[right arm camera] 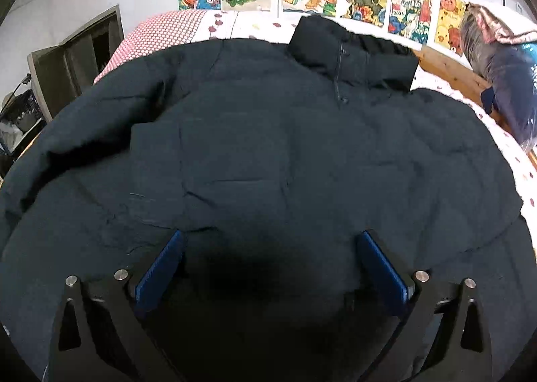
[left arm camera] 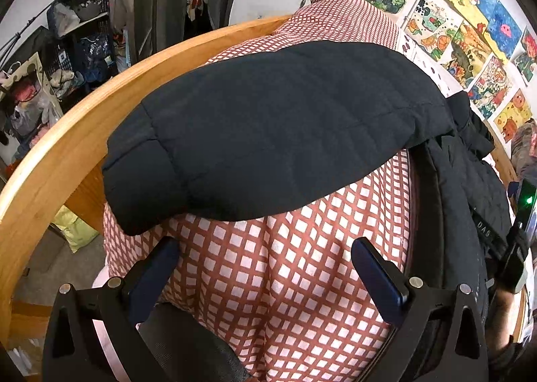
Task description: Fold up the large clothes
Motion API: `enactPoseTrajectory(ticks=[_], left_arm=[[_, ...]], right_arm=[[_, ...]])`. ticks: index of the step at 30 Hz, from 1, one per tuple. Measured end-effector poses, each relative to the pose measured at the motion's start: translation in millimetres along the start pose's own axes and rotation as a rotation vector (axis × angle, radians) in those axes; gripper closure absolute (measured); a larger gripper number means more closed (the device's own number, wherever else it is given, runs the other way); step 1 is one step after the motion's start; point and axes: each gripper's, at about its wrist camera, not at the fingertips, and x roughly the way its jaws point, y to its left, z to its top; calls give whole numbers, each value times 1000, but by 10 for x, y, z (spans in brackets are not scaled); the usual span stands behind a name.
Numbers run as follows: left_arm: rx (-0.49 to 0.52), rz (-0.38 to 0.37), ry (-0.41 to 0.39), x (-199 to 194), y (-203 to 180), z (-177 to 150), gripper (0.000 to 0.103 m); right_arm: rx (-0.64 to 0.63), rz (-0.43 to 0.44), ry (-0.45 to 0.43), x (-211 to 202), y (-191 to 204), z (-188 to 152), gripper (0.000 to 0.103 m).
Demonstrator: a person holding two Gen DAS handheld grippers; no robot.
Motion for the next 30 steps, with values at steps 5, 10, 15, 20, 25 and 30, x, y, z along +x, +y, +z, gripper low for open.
enactPoseTrajectory(ticks=[5, 10, 15, 20, 25, 30], left_arm=[[-52, -48, -15, 13, 85, -11, 0], [-162, -109, -50, -31, 173, -14, 0], [-340, -228, -101, -149, 289, -132, 0], [-430, -354, -71, -47, 251, -194, 0], [-604, -388, -41, 231, 379, -128, 1], [-665, -327, -105, 233, 431, -127, 27]], right_arm=[[8, 13, -15, 55, -26, -72, 1], [13, 15, -29, 66, -30, -108, 1], [19, 21, -33, 84, -58, -98, 1], [18, 20, -33, 83, -55, -103, 1], [19, 20, -38, 84, -68, -107, 1], [20, 16, -48, 75, -59, -120, 1]])
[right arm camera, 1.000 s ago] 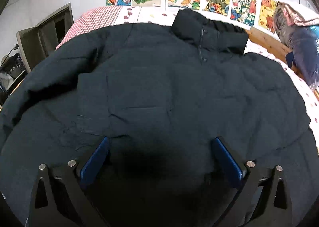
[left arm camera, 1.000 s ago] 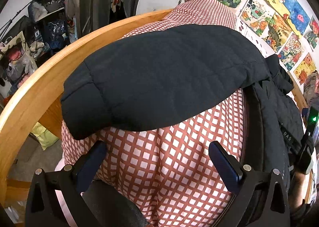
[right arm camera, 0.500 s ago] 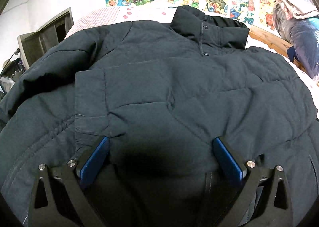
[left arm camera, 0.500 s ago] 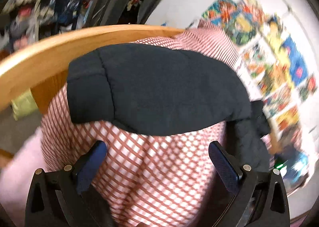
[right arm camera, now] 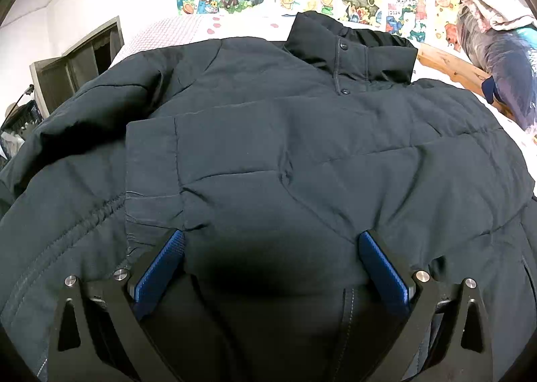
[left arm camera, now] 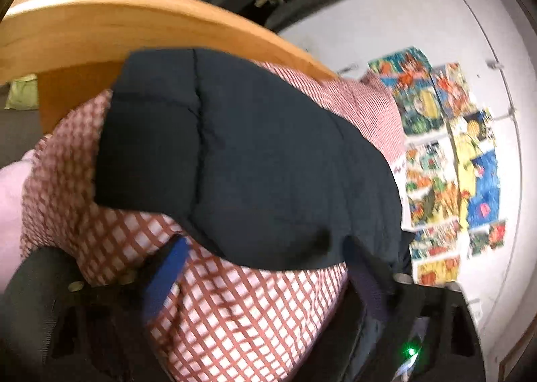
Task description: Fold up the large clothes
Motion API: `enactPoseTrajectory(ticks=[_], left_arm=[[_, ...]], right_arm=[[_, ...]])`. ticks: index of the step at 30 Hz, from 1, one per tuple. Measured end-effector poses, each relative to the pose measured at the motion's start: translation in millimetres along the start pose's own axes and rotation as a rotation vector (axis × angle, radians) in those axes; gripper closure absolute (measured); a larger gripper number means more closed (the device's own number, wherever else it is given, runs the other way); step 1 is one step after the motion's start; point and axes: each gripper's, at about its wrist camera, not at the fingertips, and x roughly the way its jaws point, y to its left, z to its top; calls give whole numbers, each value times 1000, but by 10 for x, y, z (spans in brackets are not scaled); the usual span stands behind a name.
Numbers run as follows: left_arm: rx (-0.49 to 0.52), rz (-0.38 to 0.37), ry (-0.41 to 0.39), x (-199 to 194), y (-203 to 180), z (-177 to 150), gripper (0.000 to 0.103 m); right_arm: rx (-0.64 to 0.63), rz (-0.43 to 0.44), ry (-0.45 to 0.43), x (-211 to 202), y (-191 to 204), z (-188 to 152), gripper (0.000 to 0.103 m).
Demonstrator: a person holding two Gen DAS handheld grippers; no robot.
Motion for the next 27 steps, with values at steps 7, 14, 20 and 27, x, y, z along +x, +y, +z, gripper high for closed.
enactPoseTrajectory(ticks=[7, 14, 20, 27], left_arm=[[63, -4, -112, -127, -50, 155, 84], [186, -35, -216, -392, -228, 279, 95], [299, -54, -293, -622, -433, 331, 96], [533, -105, -370, -851, -960, 359, 97]], right_arm=[[7, 5, -3, -39, -3, 11, 1], [19, 0, -3, -138, -34, 23, 1], [17, 4, -9, -254, -55, 14, 1], [-5, 15, -27, -417, -70, 4, 1]])
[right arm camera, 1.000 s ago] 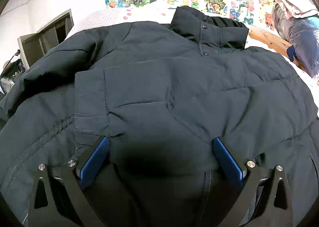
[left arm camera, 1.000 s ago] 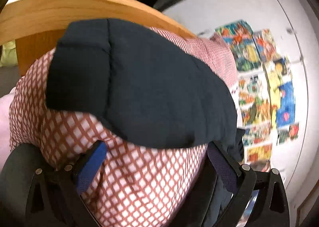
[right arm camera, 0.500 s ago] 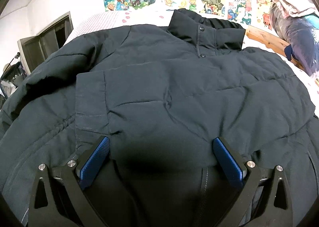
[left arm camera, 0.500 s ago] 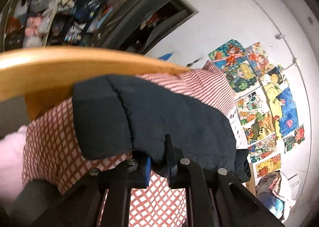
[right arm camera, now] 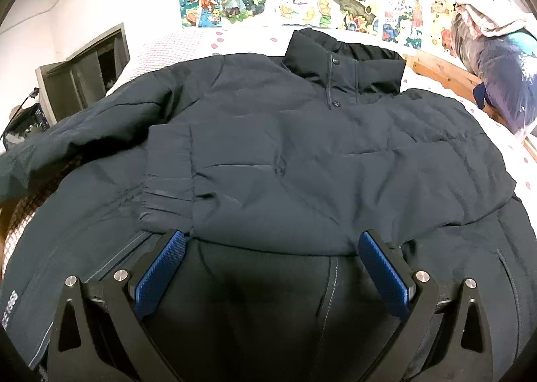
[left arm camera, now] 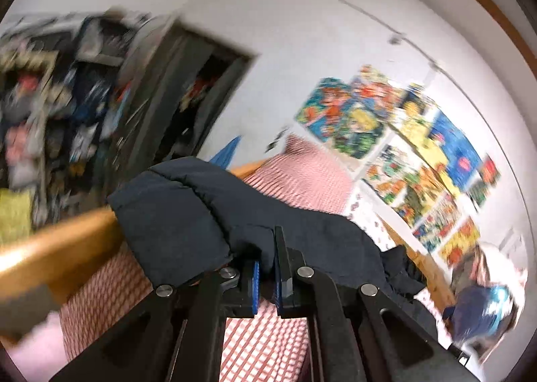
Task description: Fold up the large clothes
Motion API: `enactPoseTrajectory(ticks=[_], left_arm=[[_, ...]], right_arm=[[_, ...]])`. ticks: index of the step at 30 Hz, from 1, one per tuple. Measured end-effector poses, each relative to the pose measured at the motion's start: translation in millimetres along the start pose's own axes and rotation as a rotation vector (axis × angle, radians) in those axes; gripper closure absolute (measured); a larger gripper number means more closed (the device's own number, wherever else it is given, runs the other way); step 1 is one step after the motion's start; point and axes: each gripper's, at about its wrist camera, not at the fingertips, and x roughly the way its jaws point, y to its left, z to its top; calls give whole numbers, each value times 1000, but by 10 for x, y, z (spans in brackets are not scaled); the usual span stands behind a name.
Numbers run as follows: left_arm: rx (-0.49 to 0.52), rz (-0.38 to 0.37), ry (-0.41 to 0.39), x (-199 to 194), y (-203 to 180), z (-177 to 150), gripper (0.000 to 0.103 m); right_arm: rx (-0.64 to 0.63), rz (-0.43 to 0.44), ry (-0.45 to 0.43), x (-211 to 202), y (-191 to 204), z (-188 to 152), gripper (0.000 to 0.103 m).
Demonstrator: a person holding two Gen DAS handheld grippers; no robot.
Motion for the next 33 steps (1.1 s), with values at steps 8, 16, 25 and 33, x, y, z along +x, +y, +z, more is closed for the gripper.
enactPoseTrajectory(ticks=[8, 16, 25, 33], left_arm=[[362, -170, -20, -188, -932, 243, 97], [630, -430, 62, -343, -1865, 18, 97], [821, -644, 274, -264, -2424, -806, 96], [894, -706, 529, 20, -2720, -1481, 95]], right_arm=[[47, -21, -99, -421, -267, 33, 1], [150, -23, -178, -820, -767, 77, 1], [299, -107, -186, -968, -1525, -90, 1], [434, -131, -163, -937, -2119, -312, 1]])
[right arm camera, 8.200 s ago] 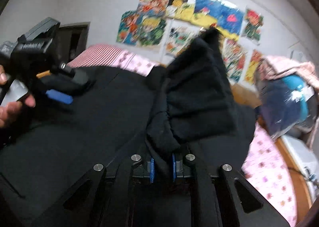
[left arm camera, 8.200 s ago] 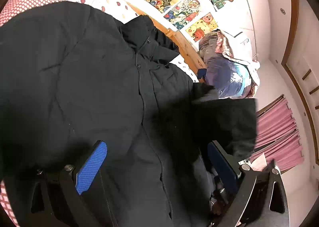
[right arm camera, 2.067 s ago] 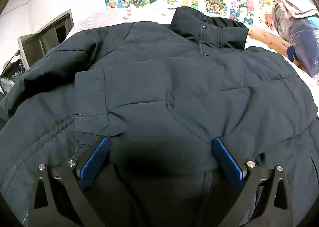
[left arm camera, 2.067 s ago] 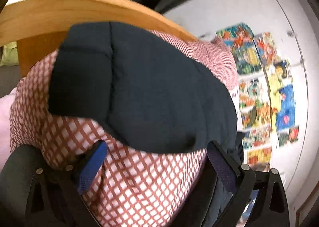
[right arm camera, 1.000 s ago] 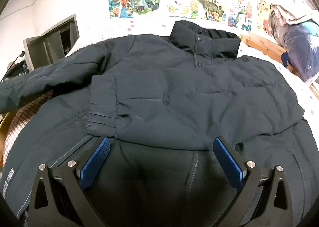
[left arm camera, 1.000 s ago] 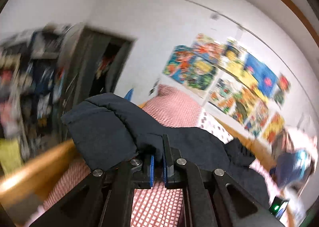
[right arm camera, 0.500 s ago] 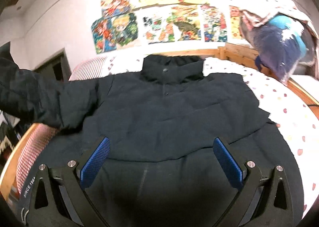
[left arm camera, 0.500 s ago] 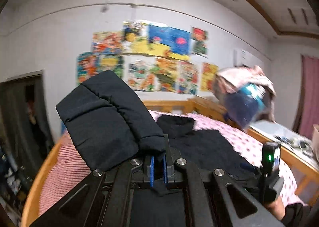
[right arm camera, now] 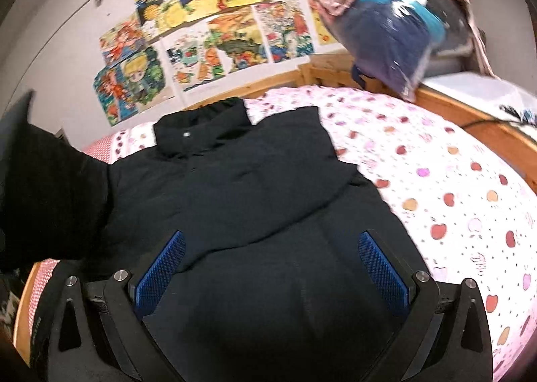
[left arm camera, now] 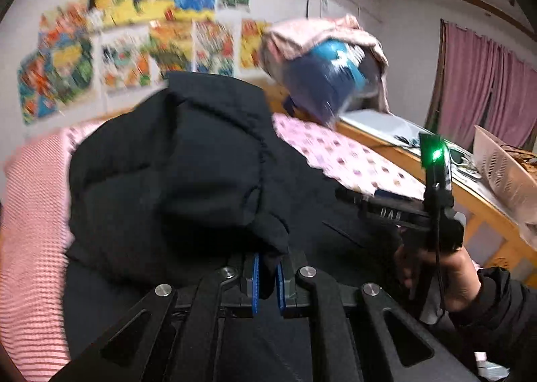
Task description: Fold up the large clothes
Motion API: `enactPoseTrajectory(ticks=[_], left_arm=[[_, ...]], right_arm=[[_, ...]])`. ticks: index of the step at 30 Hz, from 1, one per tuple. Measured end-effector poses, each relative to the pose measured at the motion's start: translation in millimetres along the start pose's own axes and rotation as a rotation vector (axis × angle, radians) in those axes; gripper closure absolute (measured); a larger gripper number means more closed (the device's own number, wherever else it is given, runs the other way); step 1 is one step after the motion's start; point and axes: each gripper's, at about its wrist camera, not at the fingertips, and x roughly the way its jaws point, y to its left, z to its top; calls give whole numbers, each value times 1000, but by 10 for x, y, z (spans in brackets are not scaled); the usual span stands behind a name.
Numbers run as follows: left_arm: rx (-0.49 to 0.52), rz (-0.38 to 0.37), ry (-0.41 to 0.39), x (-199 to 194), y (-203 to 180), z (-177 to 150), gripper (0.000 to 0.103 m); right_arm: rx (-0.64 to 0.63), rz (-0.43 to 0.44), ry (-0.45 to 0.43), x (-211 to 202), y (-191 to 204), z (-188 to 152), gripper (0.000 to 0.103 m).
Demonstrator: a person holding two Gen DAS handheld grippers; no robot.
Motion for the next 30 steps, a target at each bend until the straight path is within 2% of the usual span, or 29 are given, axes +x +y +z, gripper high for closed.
enactPoseTrajectory(ticks=[3, 6, 8, 10, 11, 16, 17, 18, 21, 23, 25, 27, 28, 29, 30], left_arm=[[-19, -28, 57, 185, -56, -13, 94], [-24, -32, 105, 292, -108, -68, 87], [-28, -43, 134, 337, -158, -139, 71], [-38, -47, 141, 347, -161, -160, 27], [-49, -49, 133, 328, -156, -190, 22], [-95, -28, 141, 223, -78, -290, 22], [-106, -17, 140, 207, -45, -301, 22], [-125, 4, 140, 169, -1, -318, 21], [-183, 75, 127, 75, 175, -338, 13], [-231, 125, 122, 43, 331, -349, 11], [-292, 158, 135, 28, 499, -376, 11], [-354, 179, 141, 3, 677, -405, 11], [-374, 188, 141, -15, 761, -414, 11], [-386, 204, 139, -37, 839, -413, 11], [-388, 222, 136, -57, 901, -404, 11]], right_arm=[[54, -6, -21, -32, -183, 13, 1], [78, 31, -24, -36, -267, 30, 1], [100, 74, -14, -22, -310, 16, 1], [144, 146, 2, 9, -372, -6, 1], [169, 184, 13, 30, -398, -31, 1], [323, 421, 135, 288, -460, -196, 1], [326, 432, 155, 327, -436, -234, 1], [315, 428, 178, 371, -393, -265, 1], [247, 328, 213, 484, -246, -351, 1], [227, 264, 227, 589, -186, -387, 1], [230, 253, 230, 692, -144, -404, 2], [222, 236, 235, 758, -117, -356, 19], [217, 237, 240, 825, -74, -333, 23], [218, 243, 244, 830, -70, -320, 35], [217, 239, 254, 883, -36, -295, 54]])
